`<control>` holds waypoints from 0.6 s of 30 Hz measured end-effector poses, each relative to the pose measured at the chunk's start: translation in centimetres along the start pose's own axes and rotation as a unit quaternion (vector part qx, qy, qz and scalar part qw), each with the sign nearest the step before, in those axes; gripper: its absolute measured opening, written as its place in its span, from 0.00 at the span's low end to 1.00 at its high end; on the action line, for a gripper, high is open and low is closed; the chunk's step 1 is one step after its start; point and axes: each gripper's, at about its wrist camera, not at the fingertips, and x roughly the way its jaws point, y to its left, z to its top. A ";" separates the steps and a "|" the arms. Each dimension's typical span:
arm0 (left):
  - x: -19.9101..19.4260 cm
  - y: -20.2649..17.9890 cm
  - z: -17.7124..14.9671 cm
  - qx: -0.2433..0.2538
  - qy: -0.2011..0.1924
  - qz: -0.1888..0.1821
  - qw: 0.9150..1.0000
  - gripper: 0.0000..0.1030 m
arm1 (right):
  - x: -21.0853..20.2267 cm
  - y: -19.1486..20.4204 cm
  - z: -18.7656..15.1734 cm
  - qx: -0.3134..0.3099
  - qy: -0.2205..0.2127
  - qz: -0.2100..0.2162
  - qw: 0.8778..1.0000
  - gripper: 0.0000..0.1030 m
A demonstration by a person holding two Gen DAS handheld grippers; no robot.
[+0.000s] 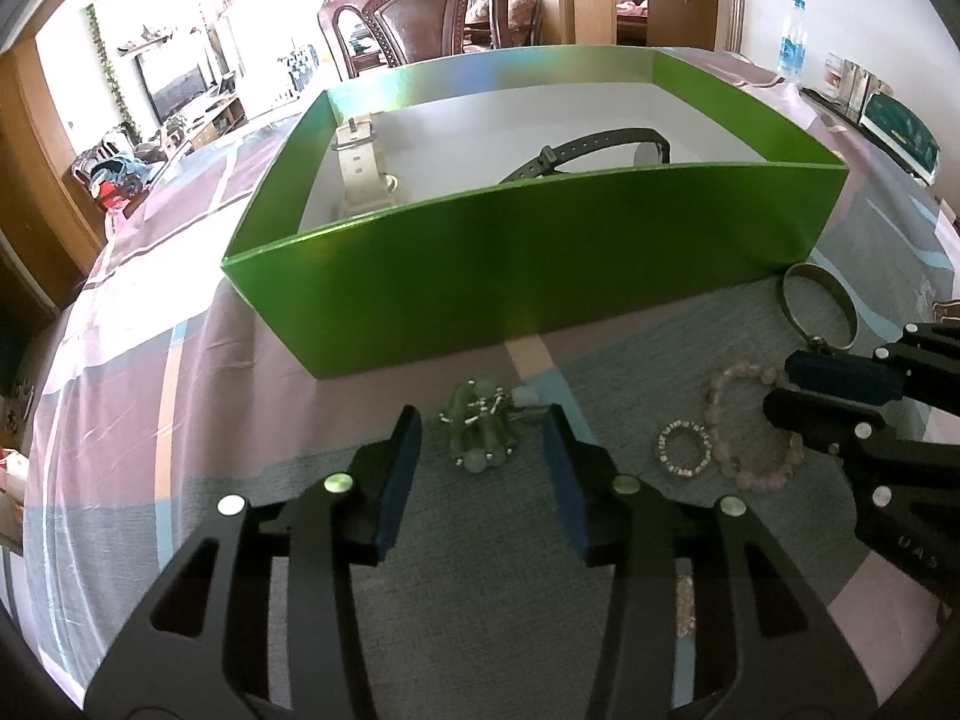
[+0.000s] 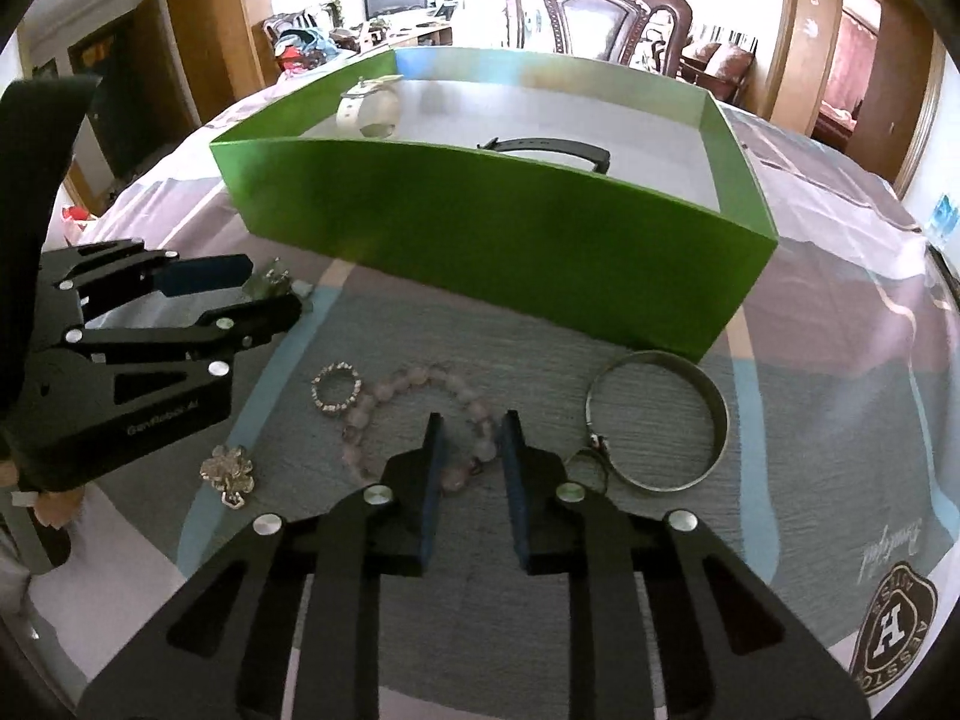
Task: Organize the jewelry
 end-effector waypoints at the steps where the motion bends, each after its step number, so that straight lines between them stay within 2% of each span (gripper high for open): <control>1: 0.0 0.0 0.1 0.001 0.001 -0.004 1.000 0.30 | 0.0 0.1 0.0 -0.002 -0.001 -0.004 1.000 0.18; 2: -0.1 -0.1 0.1 0.002 0.002 -0.008 1.000 0.24 | -0.1 0.2 0.0 -0.003 -0.001 -0.006 1.000 0.11; 3: -0.1 -0.2 0.1 0.005 0.002 -0.008 1.000 0.18 | -0.1 0.3 0.0 -0.004 -0.001 -0.003 1.000 0.08; 4: -0.1 -0.4 0.0 0.008 0.001 -0.006 1.000 0.18 | -0.2 0.4 0.0 -0.004 0.000 -0.001 1.000 0.08; 9: -0.4 -0.4 0.1 0.009 -0.002 -0.010 1.000 0.17 | -1.1 -0.1 0.5 0.007 -0.018 0.004 1.000 0.08; 18: -5.2 0.1 1.2 0.004 -0.054 -0.015 0.998 0.17 | -5.9 -1.2 2.1 0.038 -0.083 0.005 0.996 0.08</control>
